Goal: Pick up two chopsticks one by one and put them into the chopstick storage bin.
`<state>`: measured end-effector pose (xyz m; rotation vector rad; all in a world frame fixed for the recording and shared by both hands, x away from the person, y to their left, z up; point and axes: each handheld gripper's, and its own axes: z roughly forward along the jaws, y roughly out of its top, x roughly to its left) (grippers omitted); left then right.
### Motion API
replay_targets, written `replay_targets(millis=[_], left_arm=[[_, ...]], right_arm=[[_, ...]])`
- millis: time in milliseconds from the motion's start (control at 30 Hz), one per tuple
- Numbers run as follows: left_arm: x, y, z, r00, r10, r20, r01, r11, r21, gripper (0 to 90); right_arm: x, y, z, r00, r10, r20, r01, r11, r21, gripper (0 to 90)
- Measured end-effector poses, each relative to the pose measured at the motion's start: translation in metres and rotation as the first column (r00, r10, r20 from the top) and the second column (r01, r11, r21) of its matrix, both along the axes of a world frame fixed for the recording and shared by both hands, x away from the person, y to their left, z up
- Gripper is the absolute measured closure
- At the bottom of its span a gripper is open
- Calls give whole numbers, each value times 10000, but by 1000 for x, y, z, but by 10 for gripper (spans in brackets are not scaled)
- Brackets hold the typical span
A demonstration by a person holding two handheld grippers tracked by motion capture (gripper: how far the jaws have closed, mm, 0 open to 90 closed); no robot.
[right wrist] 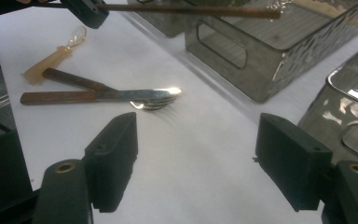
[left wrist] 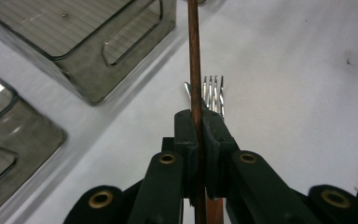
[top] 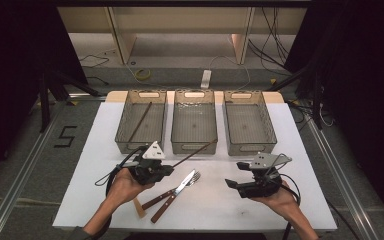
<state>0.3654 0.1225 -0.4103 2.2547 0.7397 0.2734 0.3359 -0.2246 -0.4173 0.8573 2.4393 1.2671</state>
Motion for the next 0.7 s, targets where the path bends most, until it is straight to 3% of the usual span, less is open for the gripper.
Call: replay_targets(millis=[133, 333, 600, 700], left_arm=[[5, 9, 2, 9991, 425, -74, -427, 9985, -341, 855], [15, 21, 3, 9941, 1079, -54, -1080, 9931, -446, 855], [24, 37, 11, 9851, 1720, 44, -1711, 9820, -801, 855], [29, 43, 15, 9775, 2096, 230, -2065, 9736, -971, 855]], right_arm=[[-4, -6, -2, 9991, -419, 63, 416, 9985, 364, 299], [-10, -14, -3, 9947, -1007, 226, 982, 9909, 925, 292], [-17, -20, -6, 9923, -1210, 250, 1182, 9886, 937, 291], [-20, -21, -8, 9921, -1233, 221, 1208, 9884, 916, 289]])
